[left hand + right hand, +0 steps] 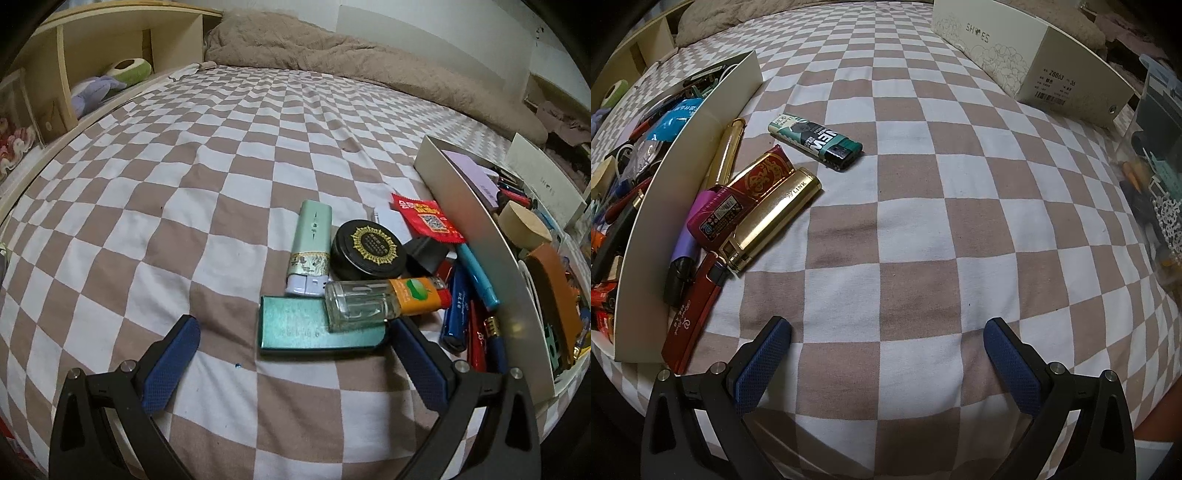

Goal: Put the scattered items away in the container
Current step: 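Lower both tools toward the dark green case and green 'NEW' lighter, then grasp the dark green case with the left tool while the right tool grasps the green 'NEW' lighter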

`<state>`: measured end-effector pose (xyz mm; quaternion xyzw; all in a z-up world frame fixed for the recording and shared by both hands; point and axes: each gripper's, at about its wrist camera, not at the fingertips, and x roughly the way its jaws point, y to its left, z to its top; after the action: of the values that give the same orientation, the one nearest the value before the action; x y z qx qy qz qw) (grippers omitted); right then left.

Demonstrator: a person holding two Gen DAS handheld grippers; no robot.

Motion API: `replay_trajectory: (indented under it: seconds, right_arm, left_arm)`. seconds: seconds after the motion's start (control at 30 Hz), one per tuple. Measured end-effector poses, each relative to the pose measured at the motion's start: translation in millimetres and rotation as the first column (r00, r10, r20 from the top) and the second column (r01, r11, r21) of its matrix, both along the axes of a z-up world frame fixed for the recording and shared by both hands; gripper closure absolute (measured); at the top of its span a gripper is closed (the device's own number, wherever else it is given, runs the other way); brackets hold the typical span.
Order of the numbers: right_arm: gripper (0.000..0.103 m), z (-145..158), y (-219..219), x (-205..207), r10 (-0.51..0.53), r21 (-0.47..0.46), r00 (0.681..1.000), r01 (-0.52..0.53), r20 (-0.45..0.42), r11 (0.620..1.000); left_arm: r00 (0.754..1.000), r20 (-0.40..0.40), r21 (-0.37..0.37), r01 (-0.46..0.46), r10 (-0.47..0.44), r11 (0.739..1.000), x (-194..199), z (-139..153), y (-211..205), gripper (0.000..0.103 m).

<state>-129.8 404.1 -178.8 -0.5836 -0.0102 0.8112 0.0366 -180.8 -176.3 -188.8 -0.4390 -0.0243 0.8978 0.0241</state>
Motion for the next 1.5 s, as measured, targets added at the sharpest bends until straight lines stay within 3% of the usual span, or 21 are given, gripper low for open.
replay_trajectory:
  seconds: [0.1, 0.23, 0.37, 0.57, 0.63, 0.7, 0.77, 0.9, 0.97, 1.1, 1.27, 1.37, 1.5]
  right_arm:
    - [0.0, 0, 1, 2, -0.001, 0.003, 1.0, 0.001, -0.001, 1.0]
    - [0.0, 1, 3, 4, -0.003, -0.001, 1.0, 0.003, -0.002, 1.0]
    - [0.0, 3, 4, 5, -0.008, 0.004, 1.0, 0.008, -0.003, 1.0]
    - [0.0, 16, 10, -3, -0.07, -0.016, 0.996, 0.07, -0.047, 0.997]
    - [0.0, 26, 12, -16, -0.124, -0.092, 0.989, 0.117, -0.079, 0.989]
    - [0.0, 27, 13, -35, -0.201, -0.241, 0.976, 0.175, -0.088, 0.955]
    - [0.0, 35, -11, -69, -0.249, -0.321, 0.964, 0.208, -0.093, 0.924]
    - [0.0, 38, -25, -96, -0.312, -0.415, 0.948, 0.258, -0.067, 0.873]
    - [0.001, 21, -30, -109, -0.337, -0.435, 0.941, 0.293, -0.025, 0.852]
    - [0.001, 2, -26, -124, -0.388, -0.387, 0.921, 0.368, 0.027, 0.845]
    - [0.001, 7, -36, -126, -0.411, -0.284, 0.911, 0.386, -0.031, 0.878]
    - [0.016, 2, -41, -126, -0.399, -0.205, 0.916, 0.382, -0.047, 0.901]
    - [0.018, 5, -39, -117, -0.372, -0.196, 0.926, 0.353, -0.066, 0.915]
  left_arm:
    - [1.0, -0.019, -0.001, 0.015, -0.015, 1.0, 4, 1, 2, 0.011]
    - [0.999, -0.041, 0.013, 0.033, -0.033, 0.999, 7, 2, 2, 0.031]
    - [0.998, -0.056, -0.001, 0.035, -0.035, 0.999, 10, 2, 4, 0.033]
    - [0.994, -0.094, -0.088, 0.046, -0.054, 0.995, 18, -6, 14, 0.033]
    - [0.992, -0.11, -0.1, 0.046, -0.057, 0.994, 21, -7, 15, 0.033]
    - [0.992, -0.115, -0.084, 0.045, -0.055, 0.995, 21, -8, 13, 0.033]
    - [0.992, -0.117, -0.073, 0.044, -0.052, 0.996, 21, -9, 11, 0.033]
    - [0.991, -0.127, -0.078, 0.044, -0.053, 0.996, 21, -9, 13, 0.033]
    - [0.99, -0.133, -0.074, 0.043, -0.053, 0.996, 22, -10, 12, 0.033]
    - [0.988, -0.144, -0.071, 0.043, -0.053, 0.997, 24, -11, 12, 0.033]
    - [0.987, -0.155, -0.065, 0.043, -0.053, 0.997, 24, -11, 11, 0.033]
    - [0.986, -0.159, -0.06, 0.043, -0.052, 0.997, 25, -11, 11, 0.033]
    - [0.985, -0.165, -0.056, 0.044, -0.052, 0.997, 26, -11, 11, 0.033]
